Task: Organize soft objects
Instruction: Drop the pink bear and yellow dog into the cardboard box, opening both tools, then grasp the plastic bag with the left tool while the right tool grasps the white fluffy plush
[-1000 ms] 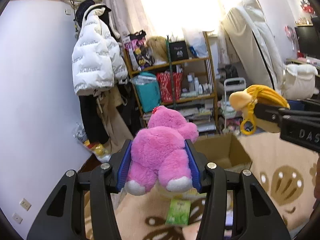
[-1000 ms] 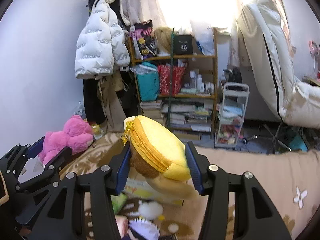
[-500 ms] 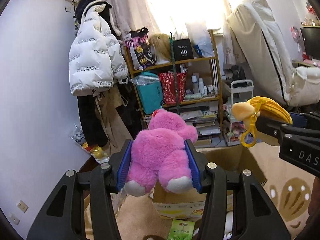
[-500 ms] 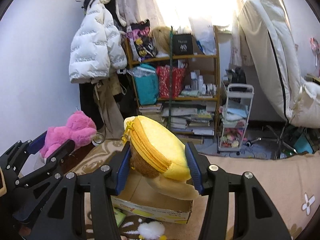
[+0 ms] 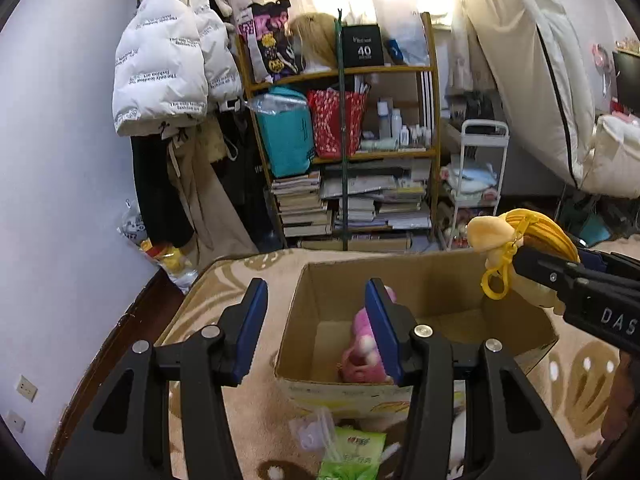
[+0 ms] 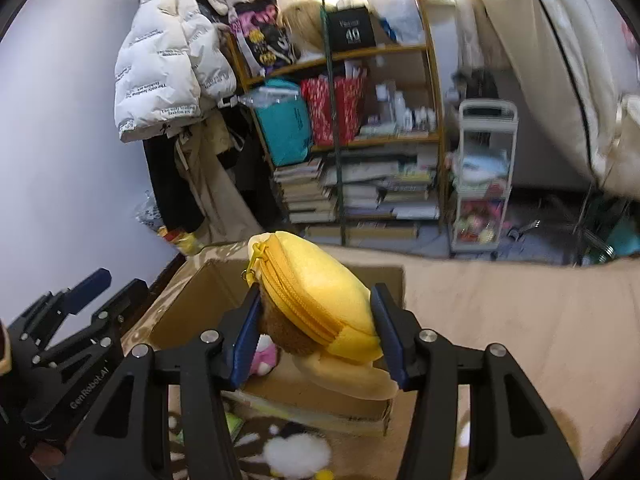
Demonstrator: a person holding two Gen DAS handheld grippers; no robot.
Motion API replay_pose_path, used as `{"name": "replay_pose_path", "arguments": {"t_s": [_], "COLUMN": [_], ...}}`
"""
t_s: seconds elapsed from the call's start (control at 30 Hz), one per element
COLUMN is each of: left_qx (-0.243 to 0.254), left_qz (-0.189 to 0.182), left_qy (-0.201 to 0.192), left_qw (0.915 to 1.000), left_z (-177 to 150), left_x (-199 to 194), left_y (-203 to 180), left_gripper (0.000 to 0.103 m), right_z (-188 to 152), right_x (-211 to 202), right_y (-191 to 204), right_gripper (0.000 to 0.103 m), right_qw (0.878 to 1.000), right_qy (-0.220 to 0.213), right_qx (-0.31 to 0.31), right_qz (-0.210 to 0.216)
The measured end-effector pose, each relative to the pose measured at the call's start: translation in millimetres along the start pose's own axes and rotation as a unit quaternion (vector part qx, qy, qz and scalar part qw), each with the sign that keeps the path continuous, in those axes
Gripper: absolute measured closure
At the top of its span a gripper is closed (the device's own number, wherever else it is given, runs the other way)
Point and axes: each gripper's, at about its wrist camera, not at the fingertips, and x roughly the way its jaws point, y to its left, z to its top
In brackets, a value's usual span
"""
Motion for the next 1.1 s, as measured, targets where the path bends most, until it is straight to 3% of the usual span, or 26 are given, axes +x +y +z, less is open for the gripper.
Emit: {"name": "replay_pose_path", "arguments": {"t_s": [0.13,0.3,0.43,0.67,1.1], "left_qx": [-0.001,-0.001,-0.007,0.004,0.001], "left_qz": [-0.001,0.002,0.005,0.021,0.026], "left_qy": [0.017,0.029,0.032,0.039,0.093], "left_qw": [0.9999,0.9996,0.9994,0.999,0.9953], "left_z": [-4,-8,-11,-17,-36], "left_x": [5,7,3,-9,-24], "left_y": [1,3,9,15,33], "left_gripper": [0.05,0.041,0.025,0.009,0.008], "right_z": [-6,-8,-7,-11,-39], "right_x": [9,7,-1,-15,-31], "right_y": [-3,-4,-5,-5,9], "right_gripper": [0.044,0.031,0.015,0.003,0.0], "right_qw": [1.0,1.0,1.0,1.0,0.999], "right_qy": [0.018,0.02,0.012,0.014,0.051], "right_qx": [0.007,0.012,0.016,0.02,-0.002], "right_qz": [0.011,0.013,0.007,0.004,-0.008]}}
